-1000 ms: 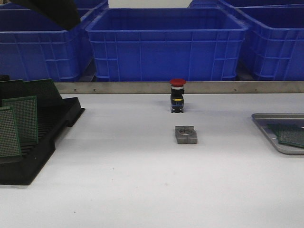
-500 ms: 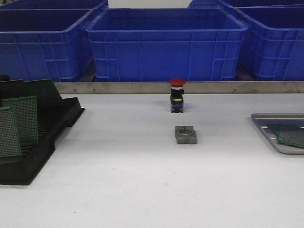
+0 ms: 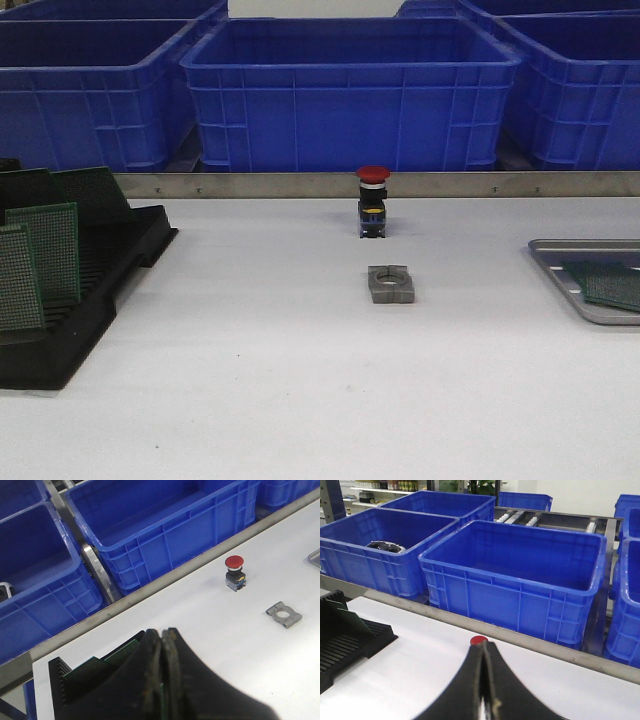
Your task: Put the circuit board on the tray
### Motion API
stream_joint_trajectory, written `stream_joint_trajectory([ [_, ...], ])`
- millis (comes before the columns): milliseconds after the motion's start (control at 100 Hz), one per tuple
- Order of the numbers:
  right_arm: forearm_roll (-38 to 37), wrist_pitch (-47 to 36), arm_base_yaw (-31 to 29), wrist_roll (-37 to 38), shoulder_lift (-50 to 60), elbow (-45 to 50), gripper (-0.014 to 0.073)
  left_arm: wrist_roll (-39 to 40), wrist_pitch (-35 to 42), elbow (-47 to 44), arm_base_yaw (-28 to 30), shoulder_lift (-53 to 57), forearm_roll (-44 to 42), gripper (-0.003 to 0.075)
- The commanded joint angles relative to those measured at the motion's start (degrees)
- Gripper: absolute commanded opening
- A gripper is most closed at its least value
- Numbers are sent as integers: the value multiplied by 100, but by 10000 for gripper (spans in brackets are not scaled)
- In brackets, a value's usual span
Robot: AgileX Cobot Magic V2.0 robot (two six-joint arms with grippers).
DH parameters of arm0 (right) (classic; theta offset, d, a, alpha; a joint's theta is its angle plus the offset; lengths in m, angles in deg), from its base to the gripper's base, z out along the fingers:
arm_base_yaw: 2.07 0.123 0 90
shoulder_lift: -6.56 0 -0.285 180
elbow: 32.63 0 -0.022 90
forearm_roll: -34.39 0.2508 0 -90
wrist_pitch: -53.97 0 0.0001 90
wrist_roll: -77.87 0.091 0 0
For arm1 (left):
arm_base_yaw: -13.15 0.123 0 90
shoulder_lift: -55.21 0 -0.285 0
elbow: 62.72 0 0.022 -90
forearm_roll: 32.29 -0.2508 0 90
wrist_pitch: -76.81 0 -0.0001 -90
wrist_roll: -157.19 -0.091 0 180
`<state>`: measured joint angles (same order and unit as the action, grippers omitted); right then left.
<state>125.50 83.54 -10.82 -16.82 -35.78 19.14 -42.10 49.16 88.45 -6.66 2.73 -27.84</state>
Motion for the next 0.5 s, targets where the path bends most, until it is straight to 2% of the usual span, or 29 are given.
stream_joint_trajectory([
  [0, 201, 100, -9, -70, 390, 75, -62, 124, 815, -376, 21, 562, 85, -20],
  [230, 201, 93, -9, -70, 1521, 594, -62, 124, 2041, -1808, 21, 2157, 95, -20],
  [490, 201, 99, -9, -70, 2518, 1202, -62, 124, 2123, -2993, 21, 3857, 517, -20],
])
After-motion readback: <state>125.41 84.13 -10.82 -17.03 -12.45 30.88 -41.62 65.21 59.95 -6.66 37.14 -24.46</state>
